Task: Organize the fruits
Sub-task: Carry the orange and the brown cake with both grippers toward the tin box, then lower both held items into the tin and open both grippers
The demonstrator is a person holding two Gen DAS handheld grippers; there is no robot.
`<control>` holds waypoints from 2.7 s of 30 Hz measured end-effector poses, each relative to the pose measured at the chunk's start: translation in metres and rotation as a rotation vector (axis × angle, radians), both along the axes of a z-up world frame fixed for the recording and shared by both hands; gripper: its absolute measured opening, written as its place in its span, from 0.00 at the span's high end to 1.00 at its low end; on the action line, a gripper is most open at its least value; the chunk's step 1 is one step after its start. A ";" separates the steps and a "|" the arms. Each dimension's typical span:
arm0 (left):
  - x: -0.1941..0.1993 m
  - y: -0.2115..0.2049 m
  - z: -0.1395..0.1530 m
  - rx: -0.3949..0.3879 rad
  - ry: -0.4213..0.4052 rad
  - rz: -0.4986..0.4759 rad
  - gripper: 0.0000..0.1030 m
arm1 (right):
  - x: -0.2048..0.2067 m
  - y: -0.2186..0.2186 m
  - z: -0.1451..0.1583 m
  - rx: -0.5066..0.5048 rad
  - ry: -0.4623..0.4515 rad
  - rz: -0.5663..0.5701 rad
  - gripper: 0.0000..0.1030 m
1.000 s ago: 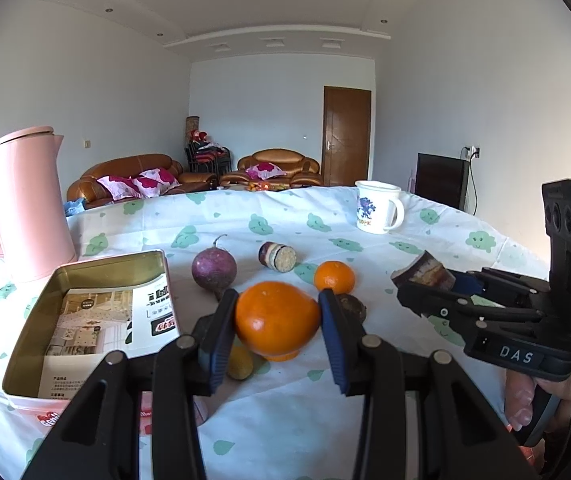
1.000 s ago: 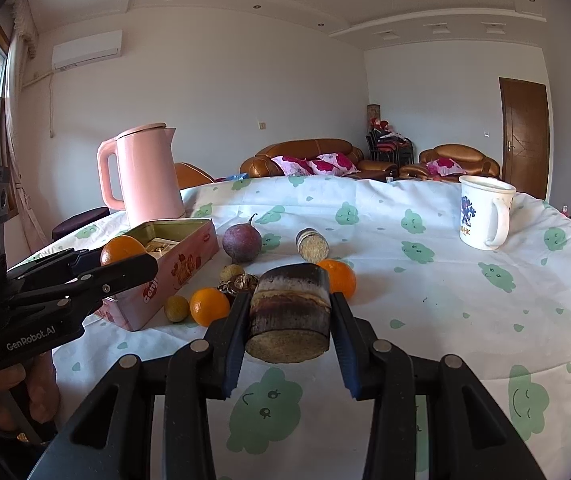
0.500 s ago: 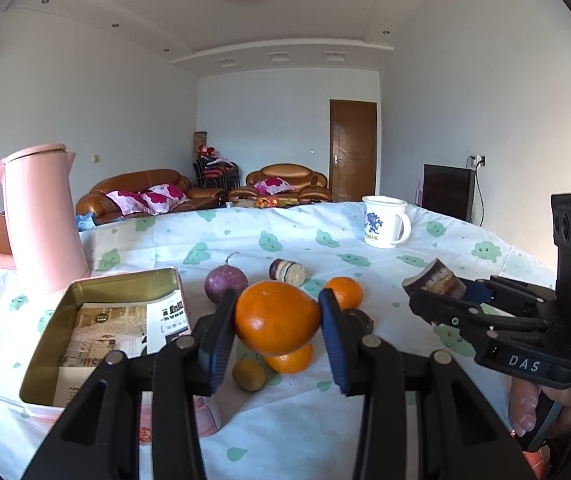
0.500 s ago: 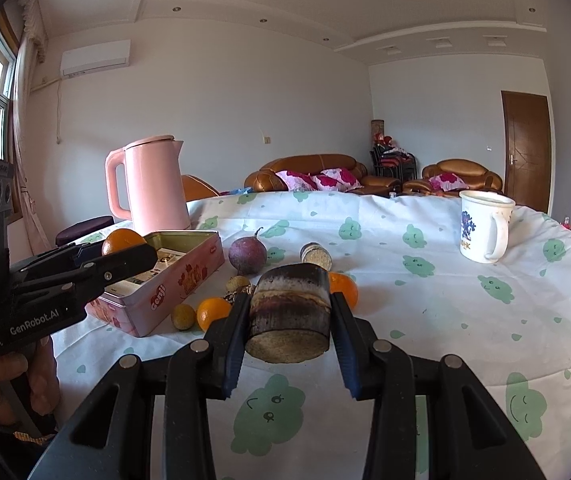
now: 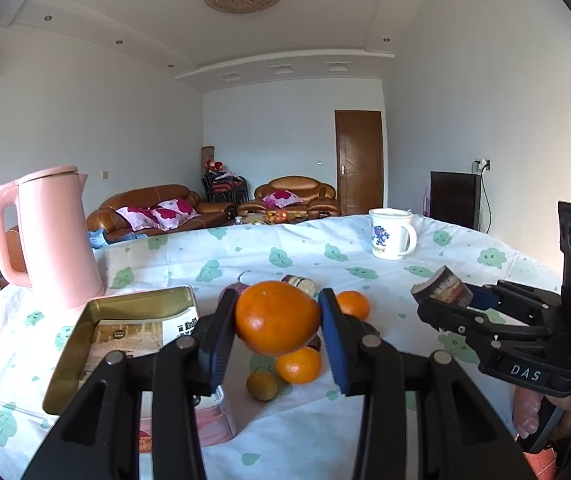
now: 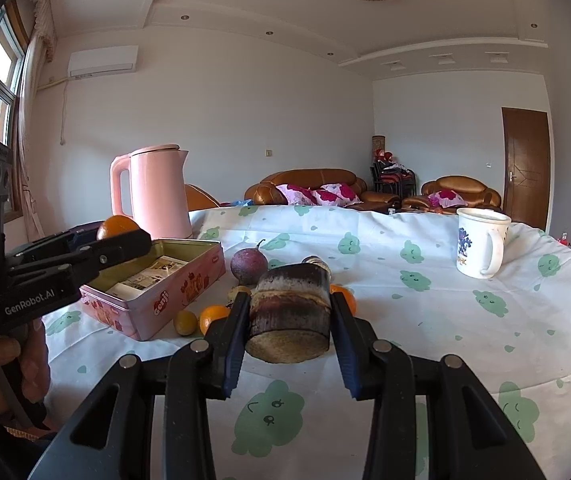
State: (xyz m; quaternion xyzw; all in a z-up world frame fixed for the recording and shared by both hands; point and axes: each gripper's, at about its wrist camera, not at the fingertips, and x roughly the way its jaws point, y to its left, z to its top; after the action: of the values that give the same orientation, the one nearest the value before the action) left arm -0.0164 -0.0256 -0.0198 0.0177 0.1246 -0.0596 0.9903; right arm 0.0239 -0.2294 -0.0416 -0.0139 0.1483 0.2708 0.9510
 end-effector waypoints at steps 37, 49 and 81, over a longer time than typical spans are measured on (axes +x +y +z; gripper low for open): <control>0.019 0.041 0.006 -0.005 0.070 0.123 0.59 | 0.020 0.055 0.041 -0.063 -0.038 0.108 0.60; 0.038 0.071 0.003 -0.009 0.149 0.185 0.59 | 0.045 0.096 0.060 -0.070 -0.012 0.182 0.60; 0.086 0.134 -0.011 0.019 0.300 0.265 0.59 | 0.098 0.213 0.028 -0.193 0.137 0.310 0.60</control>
State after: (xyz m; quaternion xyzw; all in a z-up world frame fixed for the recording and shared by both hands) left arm 0.0696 0.1085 -0.0312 0.0012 0.2724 0.0707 0.9596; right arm 0.1218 -0.0160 -0.0133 -0.1093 0.2342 0.3988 0.8798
